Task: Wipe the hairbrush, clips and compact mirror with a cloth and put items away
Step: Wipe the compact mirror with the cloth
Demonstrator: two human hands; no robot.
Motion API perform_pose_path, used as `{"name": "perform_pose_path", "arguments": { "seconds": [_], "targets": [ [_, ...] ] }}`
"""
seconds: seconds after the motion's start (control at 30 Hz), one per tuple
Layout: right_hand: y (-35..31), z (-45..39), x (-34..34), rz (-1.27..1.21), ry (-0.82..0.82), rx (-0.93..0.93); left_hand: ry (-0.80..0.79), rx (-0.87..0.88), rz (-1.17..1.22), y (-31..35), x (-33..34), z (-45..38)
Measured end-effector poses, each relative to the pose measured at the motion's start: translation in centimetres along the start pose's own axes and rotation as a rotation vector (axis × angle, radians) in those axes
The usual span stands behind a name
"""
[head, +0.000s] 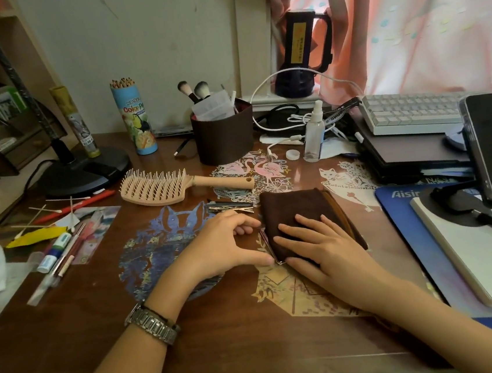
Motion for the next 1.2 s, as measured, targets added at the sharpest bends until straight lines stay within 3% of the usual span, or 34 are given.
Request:
{"name": "perform_pose_path", "arguments": {
  "seconds": [0.4,0.87,1.2],
  "targets": [
    [0.8,1.3,-0.3,0.007,0.005,-0.027,-0.005,-0.014,-0.017,-0.1,0.1,0.1],
    [6.8,1.5,-1.6,-0.065,-0.022,0.095,-0.043,-0.026,-0.205,0.6,1.2,0.0],
    [7.8,1.7,-1.5,-0.024,-0.032,0.114,0.027,0.022,-0.149,1.2,0.9,-0.4]
  ]
}}
Point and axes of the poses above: each hand's wrist, its own z-axis away from the middle knuckle, its own x-axis out of the palm, y = z × x, the point moved 9 cm from there along -z, towards the middle knuckle, and after that the axes turned 13 degrees about x, right-handed, at the moved point
